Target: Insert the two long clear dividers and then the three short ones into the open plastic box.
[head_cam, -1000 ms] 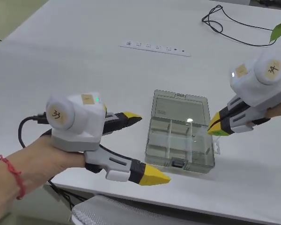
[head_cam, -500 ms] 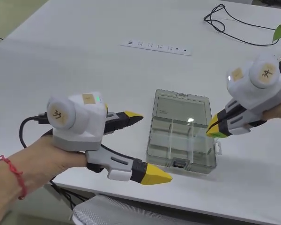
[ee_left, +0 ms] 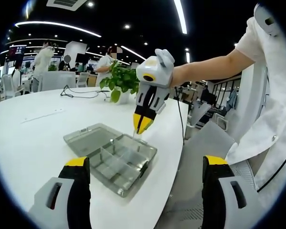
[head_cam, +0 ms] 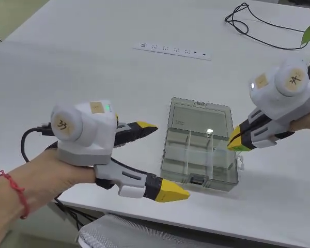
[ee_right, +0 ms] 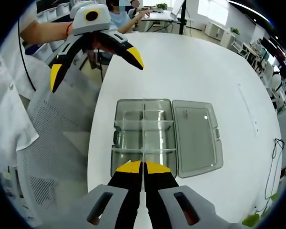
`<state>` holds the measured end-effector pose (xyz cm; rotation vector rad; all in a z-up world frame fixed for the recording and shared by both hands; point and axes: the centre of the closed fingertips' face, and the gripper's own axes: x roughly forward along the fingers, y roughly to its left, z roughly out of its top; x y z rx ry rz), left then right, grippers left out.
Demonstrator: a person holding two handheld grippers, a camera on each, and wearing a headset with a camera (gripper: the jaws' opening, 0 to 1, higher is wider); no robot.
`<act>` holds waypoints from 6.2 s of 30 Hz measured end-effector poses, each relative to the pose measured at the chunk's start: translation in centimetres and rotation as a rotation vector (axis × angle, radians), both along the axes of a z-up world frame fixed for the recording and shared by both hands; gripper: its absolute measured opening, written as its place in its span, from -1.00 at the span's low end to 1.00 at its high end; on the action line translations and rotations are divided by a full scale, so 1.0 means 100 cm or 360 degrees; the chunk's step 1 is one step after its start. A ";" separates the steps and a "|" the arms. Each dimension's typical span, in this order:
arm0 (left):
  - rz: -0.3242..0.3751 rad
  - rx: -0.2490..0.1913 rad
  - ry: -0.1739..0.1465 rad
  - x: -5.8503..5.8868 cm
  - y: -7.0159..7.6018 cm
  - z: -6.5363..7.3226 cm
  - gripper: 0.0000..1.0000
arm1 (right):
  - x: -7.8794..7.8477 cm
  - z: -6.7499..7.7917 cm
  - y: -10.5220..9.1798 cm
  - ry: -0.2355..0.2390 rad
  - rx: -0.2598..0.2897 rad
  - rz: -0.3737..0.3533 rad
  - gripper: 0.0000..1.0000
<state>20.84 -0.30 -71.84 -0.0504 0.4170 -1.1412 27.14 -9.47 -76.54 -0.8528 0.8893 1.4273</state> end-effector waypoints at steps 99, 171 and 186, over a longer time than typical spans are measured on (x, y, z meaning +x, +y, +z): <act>0.0006 -0.0017 0.0011 0.005 -0.001 -0.001 0.98 | 0.005 -0.014 -0.002 -0.0037 -0.0085 0.0063 -0.95; 0.0009 -0.0008 0.0012 0.003 0.004 -0.004 1.00 | -0.002 -0.052 0.003 -0.0034 0.0079 0.0001 -0.94; 0.0022 0.0022 0.0015 0.003 0.011 -0.003 1.00 | -0.002 -0.009 -0.006 -0.0065 0.0264 -0.0205 -0.64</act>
